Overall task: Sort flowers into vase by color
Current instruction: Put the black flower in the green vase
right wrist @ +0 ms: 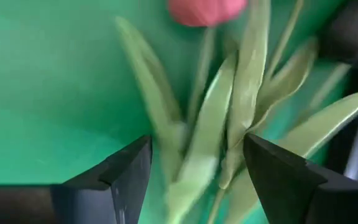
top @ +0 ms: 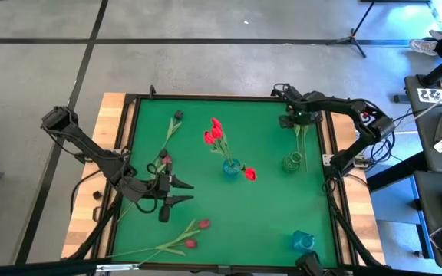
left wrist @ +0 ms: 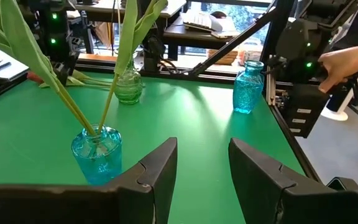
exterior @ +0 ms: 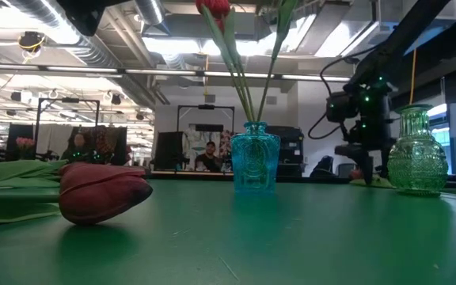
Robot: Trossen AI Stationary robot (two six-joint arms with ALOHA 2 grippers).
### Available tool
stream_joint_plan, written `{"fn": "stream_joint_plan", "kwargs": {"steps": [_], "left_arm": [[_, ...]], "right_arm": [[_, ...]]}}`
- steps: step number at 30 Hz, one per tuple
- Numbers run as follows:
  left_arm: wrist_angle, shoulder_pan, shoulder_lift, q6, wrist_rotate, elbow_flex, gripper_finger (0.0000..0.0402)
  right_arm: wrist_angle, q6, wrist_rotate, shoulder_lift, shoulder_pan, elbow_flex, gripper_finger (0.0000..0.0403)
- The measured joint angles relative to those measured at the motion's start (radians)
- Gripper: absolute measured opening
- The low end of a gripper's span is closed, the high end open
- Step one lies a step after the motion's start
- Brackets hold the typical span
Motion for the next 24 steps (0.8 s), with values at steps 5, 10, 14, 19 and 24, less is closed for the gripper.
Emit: {"fn": "stream_joint_plan", "kwargs": {"steps": [5,10,14,19,24], "left_arm": [[0.0,0.0,0.0,0.002,0.0,0.0,0.0141],[-0.001,0.0,0.0,0.002,0.0,0.0,0.0141],[-0.001,0.0,0.0,0.002,0.0,0.0,0.0141],[-0.001,0.001,0.0,0.002,0.0,0.0,0.0141],[-0.012,0.0,-0.001,-0.005,0.0,0.0,0.0141]], "right_arm": [[0.066,0.017,-0.224,0.0,0.004,0.0,0.0253],[0.145,0.018,-0.276,0.0,0.091,0.0,0.0253],[0.145,0.017,-0.178,0.0,0.183,0.023,0.0253],[0.005,0.016,0.086,0.0,0.228,0.079,0.0253],[-0.035,0.027,0.162,0.0,0.135,0.058,0.0253]]}}
